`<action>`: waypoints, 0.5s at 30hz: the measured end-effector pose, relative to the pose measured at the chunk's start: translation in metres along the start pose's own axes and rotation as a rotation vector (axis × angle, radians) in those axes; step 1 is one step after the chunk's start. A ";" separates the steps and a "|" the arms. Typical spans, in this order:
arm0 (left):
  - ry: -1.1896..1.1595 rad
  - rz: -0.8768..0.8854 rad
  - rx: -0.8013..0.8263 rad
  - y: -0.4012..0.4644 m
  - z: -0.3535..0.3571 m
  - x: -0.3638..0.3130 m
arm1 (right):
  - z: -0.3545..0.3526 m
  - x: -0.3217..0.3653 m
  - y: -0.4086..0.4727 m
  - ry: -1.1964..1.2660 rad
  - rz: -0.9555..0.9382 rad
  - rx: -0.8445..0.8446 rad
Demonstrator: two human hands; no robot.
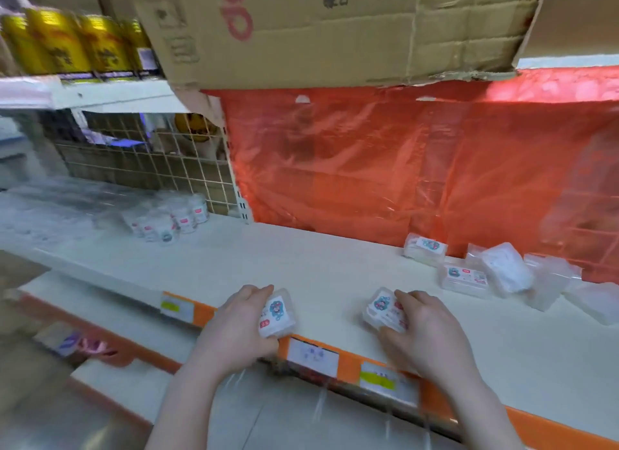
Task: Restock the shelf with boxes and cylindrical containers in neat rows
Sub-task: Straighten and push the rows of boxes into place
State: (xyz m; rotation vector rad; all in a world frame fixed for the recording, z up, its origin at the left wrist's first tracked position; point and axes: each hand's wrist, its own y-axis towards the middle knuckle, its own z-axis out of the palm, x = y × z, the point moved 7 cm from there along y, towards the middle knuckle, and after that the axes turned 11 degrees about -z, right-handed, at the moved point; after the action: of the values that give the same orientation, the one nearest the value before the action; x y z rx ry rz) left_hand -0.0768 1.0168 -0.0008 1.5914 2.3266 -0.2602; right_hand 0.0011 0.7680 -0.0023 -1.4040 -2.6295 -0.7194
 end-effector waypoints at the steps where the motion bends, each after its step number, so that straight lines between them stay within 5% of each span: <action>1: -0.001 -0.019 0.000 -0.004 -0.007 0.020 | 0.008 0.020 0.004 0.004 -0.016 0.008; 15: 0.041 -0.249 -0.041 -0.054 -0.119 0.292 | 0.119 0.293 0.077 0.116 -0.257 0.109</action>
State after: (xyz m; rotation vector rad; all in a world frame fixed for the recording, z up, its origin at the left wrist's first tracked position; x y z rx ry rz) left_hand -0.2425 1.2901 0.0065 1.2983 2.5450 -0.2353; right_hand -0.0890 1.0811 0.0022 -0.9765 -2.7381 -0.6473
